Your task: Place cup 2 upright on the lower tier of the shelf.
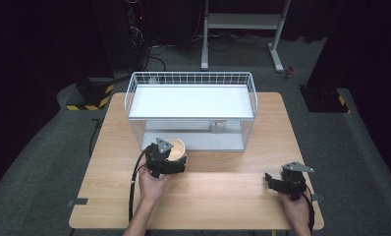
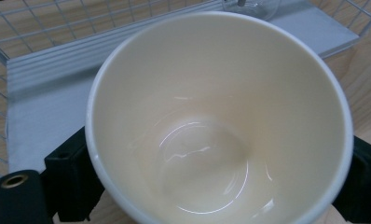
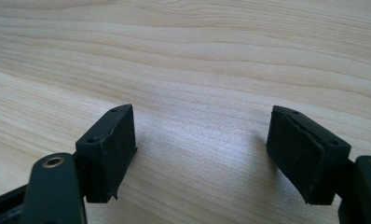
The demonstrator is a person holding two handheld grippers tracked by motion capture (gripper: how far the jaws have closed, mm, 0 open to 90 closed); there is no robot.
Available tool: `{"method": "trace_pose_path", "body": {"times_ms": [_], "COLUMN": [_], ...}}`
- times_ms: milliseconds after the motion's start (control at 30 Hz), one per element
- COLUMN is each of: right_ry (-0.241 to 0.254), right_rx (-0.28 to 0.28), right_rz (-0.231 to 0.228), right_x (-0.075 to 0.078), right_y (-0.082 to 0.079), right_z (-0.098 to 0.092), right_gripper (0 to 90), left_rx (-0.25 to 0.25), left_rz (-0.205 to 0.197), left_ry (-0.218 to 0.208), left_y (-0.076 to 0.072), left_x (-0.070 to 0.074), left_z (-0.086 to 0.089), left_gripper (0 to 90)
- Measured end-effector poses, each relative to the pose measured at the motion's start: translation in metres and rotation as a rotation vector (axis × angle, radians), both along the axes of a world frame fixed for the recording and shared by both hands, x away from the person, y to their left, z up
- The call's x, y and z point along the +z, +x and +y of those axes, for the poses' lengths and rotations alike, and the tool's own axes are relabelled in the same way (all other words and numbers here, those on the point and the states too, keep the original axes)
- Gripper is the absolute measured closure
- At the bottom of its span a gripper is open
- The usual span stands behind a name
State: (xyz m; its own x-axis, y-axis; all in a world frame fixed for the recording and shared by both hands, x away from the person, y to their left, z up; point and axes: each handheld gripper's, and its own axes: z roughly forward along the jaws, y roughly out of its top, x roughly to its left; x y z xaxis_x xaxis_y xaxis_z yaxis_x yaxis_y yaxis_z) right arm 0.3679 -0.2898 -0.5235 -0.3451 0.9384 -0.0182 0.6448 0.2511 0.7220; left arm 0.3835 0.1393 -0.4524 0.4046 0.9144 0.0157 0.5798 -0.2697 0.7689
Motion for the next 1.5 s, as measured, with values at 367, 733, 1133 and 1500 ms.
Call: {"method": "trace_pose_path", "body": {"times_ms": [367,733,1133,1500], "right_ry": [0.001,0.001,0.000,0.000], "right_rx": [0.000,-0.003,-0.004,-0.004], "right_rz": [0.000,0.002,0.002,0.002], "right_x": [0.000,0.000,0.000,0.000], "right_y": [0.000,0.000,0.000,0.000], "right_z": [0.000,0.000,0.000,0.000], "right_gripper": [23.8,23.8,23.8,23.8], "left_rx": [0.048,0.104,0.113,0.110], "left_rz": [0.004,0.010,0.011,-0.021], "left_ry": [-0.005,-0.016,0.009,0.006], "left_y": [0.021,0.035,0.046,0.054], "left_x": [-0.004,-0.012,-0.017,-0.022], "left_z": [0.001,0.009,0.006,0.006], "left_gripper": [9.4,9.4,9.4,9.2]}}
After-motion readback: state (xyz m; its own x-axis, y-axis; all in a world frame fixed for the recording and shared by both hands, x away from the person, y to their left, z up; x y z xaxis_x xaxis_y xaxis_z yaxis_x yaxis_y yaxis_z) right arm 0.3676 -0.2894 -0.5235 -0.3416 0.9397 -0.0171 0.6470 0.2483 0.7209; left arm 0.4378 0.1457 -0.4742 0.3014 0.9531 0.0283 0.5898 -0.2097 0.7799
